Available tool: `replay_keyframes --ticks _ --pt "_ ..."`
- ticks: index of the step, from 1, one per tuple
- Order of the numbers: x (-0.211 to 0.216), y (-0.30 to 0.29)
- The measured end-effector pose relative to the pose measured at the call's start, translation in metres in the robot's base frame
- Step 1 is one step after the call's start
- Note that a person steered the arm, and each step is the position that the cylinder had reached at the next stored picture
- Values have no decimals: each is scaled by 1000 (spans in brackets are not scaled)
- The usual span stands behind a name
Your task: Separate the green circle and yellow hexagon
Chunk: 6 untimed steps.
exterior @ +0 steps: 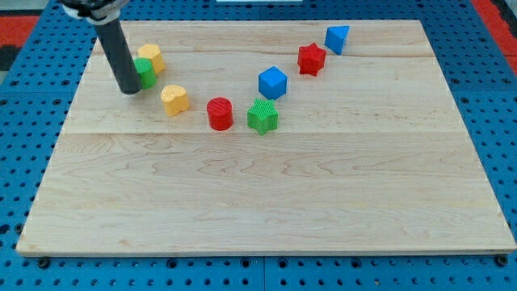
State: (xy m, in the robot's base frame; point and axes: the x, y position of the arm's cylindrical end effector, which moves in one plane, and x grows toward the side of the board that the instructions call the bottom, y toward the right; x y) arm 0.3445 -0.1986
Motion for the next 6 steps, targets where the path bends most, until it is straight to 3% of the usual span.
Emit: replay_keyframes --ticks 1,2,3,4,5,6 --pt "-19 -16" --pt "-40 -83" --pt "-87 -105" --pt "-134 0" --pt "-142 68" --pt "-104 76"
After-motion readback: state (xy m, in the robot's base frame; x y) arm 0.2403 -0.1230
